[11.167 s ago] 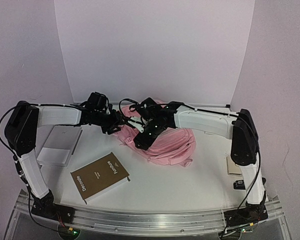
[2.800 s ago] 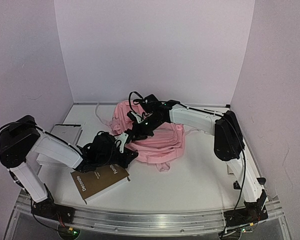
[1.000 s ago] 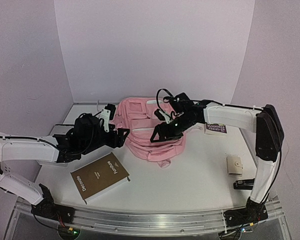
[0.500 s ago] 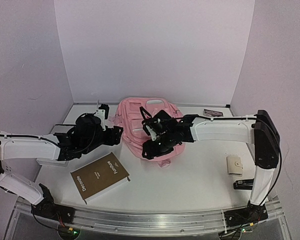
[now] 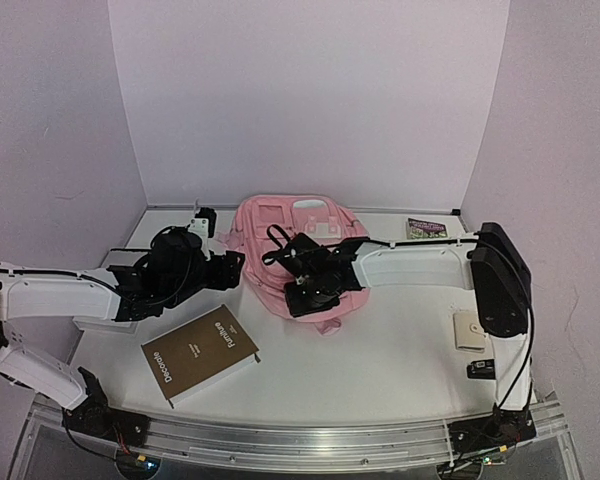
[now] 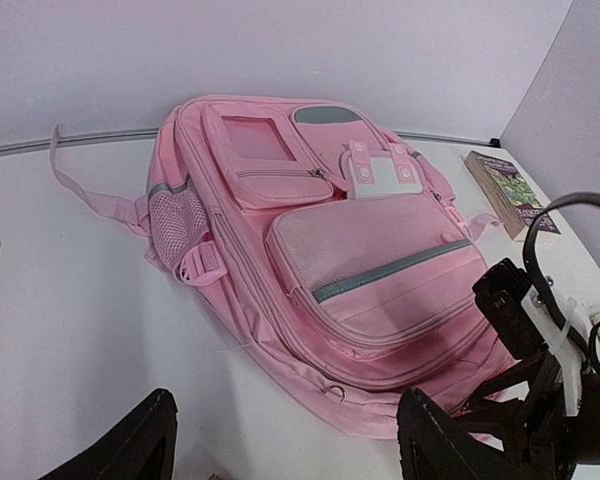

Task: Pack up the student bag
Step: Unzip the student bag at the center of the board.

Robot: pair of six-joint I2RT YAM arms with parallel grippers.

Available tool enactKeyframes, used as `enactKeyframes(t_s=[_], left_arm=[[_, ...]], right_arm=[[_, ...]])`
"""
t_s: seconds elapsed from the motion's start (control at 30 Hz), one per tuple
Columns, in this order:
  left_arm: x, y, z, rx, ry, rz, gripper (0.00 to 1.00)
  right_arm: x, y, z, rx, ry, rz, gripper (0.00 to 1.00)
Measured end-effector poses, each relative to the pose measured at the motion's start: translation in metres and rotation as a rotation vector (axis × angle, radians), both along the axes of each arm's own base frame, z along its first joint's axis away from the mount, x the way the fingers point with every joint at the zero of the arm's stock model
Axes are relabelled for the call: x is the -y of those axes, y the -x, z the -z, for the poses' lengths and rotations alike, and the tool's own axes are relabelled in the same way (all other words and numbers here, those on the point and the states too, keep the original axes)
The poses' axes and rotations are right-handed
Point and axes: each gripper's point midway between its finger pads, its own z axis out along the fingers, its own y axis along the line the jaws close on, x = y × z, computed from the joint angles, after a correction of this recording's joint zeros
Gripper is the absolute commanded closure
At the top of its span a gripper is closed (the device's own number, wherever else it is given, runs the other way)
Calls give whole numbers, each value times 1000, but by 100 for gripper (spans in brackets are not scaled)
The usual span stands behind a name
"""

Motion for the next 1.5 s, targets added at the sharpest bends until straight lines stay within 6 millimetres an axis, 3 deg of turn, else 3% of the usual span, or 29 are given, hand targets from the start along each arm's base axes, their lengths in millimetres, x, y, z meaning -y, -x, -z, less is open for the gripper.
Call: enactKeyframes(t_s=[0.3,0.53,0.9,1.1,1.33,1.5], left_arm=[[1,-1,0,0,-5,2,24],[16,-4,-2,-1,-45,84,23],[45,10,9,-9,-135,464,35],[55,27,24,56,-256,653,43],[70,25,64,49,-396,780,46],[85,26,82,70,-480,853,47]], right_arm=[[3,-4,13,-3,44,23,97],[7,-1,11,-48,29,-41,98],[26,-4,10,-203,-91,-121,100],[23,-1,9,-245,-138,-166,100],[17,5,6,-282,-180,-210,100],[15,9,6,-299,-197,-229,100]])
